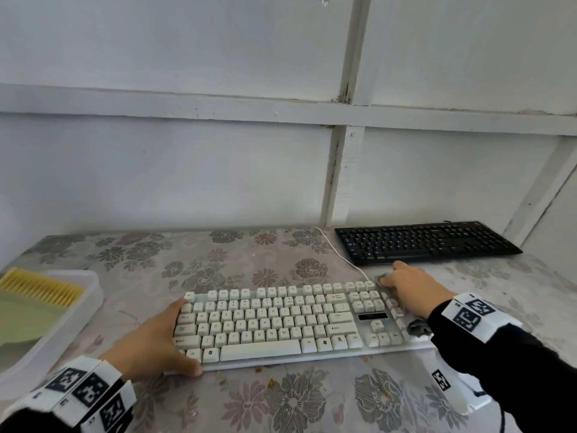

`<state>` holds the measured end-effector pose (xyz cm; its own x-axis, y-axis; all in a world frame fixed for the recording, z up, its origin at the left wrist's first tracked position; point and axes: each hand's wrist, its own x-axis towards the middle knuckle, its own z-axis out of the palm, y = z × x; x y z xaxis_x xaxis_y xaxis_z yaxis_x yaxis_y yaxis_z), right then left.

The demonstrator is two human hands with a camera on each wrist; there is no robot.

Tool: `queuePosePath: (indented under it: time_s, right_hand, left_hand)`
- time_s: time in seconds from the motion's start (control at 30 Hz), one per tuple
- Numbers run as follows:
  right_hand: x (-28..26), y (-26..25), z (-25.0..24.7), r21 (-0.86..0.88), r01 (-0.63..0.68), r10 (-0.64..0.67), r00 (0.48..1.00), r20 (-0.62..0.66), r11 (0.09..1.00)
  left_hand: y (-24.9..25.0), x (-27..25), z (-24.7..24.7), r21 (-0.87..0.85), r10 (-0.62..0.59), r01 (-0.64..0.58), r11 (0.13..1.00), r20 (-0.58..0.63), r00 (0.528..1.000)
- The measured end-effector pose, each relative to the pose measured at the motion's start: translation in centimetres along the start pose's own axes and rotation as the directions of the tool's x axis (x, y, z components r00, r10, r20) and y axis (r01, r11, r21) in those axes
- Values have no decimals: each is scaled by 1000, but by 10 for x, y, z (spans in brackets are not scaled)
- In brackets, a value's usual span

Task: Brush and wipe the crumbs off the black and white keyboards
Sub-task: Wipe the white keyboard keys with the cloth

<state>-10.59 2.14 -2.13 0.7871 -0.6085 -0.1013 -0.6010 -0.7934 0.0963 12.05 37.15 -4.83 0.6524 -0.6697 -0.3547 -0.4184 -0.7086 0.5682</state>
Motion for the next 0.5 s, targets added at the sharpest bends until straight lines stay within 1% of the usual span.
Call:
queuePosePath:
  time_s: [0.13,0.23,0.3,0.37,0.47,0.5]
  right_hand:
    - [-2,23,2,25,-96,95,995,7,995]
    - [-4,37,-4,28,-152,151,987,50,988]
    - [-5,37,-15,23,-158,156,984,87,987]
    - [-5,28,-25,23,-95,92,992,88,995]
    - [-3,4,-26,102,77,-85,994,71,992]
    - [-1,-4,-21,119,104,-114,990,78,987]
  left_hand:
    - [-2,2,1,-25,2,-2,1000,-13,1000]
    - [-3,3,1,-26,1,-2,1000,-15,1000]
    - [-3,3,1,-29,1,-2,1000,-9,1000]
    - [-3,3,0,-40,1,-1,999,-5,1000]
    - [-2,3,0,-50,5,-5,999,-1,1000]
    - [-2,2,0,-49,8,-8,999,6,1000]
